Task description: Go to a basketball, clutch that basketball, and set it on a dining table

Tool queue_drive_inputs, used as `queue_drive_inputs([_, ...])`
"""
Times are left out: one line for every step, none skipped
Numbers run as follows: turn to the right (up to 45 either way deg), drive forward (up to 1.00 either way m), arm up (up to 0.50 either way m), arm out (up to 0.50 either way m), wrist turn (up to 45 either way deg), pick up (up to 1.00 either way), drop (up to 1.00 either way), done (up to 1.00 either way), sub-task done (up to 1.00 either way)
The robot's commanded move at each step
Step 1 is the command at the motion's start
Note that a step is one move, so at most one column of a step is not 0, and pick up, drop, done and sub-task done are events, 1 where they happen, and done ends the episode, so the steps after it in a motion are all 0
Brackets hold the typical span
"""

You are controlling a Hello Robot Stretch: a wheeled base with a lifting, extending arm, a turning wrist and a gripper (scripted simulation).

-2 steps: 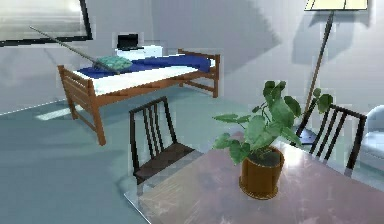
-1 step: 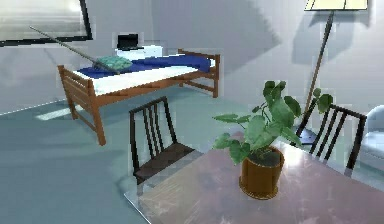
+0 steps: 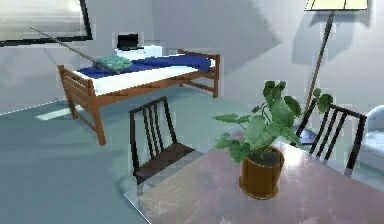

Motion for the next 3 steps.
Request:
queue_drive_inputs([0.0,0.00,0.10,0.00,0.0,0.00,0.00,0.00,0.00])
queue_drive_inputs([0.0,0.00,0.00,-0.08,0.0,0.00,0.00,0.00,0.00])
queue_drive_inputs([0.0,0.00,0.00,0.00,0.0,0.00,0.00,1.00,0.00])
